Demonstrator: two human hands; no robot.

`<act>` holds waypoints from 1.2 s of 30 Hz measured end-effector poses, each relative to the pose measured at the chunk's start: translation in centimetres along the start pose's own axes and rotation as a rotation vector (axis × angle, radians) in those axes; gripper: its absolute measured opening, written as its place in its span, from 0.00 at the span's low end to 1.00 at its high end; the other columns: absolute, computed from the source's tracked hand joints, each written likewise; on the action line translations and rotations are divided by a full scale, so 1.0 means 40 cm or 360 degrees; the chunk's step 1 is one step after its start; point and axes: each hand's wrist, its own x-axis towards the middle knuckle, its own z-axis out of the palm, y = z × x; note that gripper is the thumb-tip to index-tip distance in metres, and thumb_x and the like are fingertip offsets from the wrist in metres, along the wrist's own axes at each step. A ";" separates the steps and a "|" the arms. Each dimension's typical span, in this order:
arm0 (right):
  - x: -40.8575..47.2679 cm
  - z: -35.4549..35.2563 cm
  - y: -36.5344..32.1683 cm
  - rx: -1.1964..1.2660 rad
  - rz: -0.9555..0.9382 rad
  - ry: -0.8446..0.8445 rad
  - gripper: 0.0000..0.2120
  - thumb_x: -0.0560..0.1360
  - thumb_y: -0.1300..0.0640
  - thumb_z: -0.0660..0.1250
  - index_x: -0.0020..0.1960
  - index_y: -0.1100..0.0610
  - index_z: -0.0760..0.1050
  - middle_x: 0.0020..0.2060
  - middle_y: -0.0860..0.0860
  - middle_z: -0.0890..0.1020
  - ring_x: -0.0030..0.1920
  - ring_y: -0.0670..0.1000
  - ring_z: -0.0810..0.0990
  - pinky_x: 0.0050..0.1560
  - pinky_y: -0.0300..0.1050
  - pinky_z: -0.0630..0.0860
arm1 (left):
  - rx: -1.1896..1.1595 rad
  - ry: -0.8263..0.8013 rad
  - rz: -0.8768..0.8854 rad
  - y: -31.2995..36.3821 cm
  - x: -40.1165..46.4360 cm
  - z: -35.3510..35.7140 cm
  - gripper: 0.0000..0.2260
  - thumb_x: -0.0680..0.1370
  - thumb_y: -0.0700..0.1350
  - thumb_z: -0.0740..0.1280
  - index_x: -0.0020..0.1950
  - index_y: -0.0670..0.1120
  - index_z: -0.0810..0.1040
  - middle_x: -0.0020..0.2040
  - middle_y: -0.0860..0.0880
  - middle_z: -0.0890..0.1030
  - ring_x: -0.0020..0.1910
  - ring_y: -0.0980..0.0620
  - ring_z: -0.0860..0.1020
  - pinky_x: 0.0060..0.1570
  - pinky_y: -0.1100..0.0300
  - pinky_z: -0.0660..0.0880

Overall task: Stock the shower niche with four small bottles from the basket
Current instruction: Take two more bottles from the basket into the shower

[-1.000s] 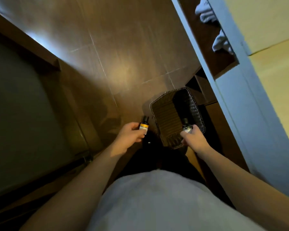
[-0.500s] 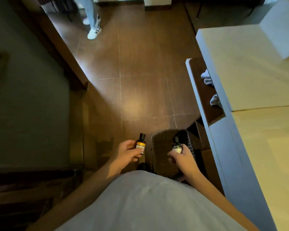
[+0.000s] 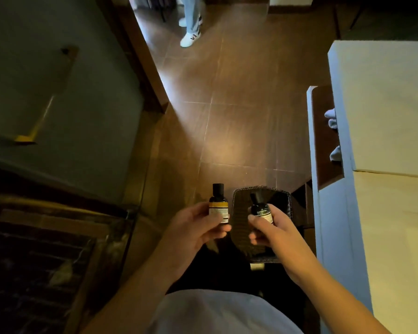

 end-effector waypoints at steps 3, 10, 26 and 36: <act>-0.033 0.014 -0.024 -0.0057 -0.0067 -0.0052 0.09 0.79 0.60 0.65 0.58 0.56 0.76 0.42 0.59 0.82 0.43 0.63 0.78 0.59 0.63 0.77 | 0.0061 0.0114 0.0085 0.003 -0.077 0.000 0.13 0.75 0.41 0.69 0.59 0.44 0.81 0.53 0.42 0.85 0.51 0.45 0.84 0.54 0.54 0.80; -0.072 0.122 -0.118 -0.0206 -0.0218 -0.0233 0.15 0.76 0.66 0.66 0.60 0.55 0.71 0.39 0.57 0.81 0.44 0.62 0.80 0.59 0.64 0.75 | 0.0085 0.0437 0.0372 0.043 -0.194 -0.051 0.15 0.72 0.43 0.73 0.58 0.49 0.82 0.52 0.48 0.86 0.54 0.47 0.85 0.55 0.54 0.80; -0.055 0.715 -0.227 -0.0453 -0.0509 -0.0895 0.28 0.67 0.58 0.72 0.65 0.49 0.71 0.51 0.58 0.85 0.42 0.51 0.85 0.44 0.41 0.81 | -0.0270 0.1071 0.0698 0.097 -0.471 -0.498 0.17 0.68 0.44 0.72 0.57 0.46 0.82 0.47 0.46 0.87 0.46 0.48 0.86 0.48 0.55 0.81; -0.070 1.032 -0.195 -0.0642 -0.0507 -0.1243 0.25 0.67 0.59 0.73 0.63 0.54 0.71 0.49 0.59 0.85 0.42 0.51 0.85 0.45 0.40 0.82 | -0.0446 0.1340 0.0761 0.055 -0.624 -0.716 0.14 0.67 0.43 0.71 0.52 0.50 0.82 0.47 0.48 0.87 0.45 0.50 0.86 0.43 0.62 0.82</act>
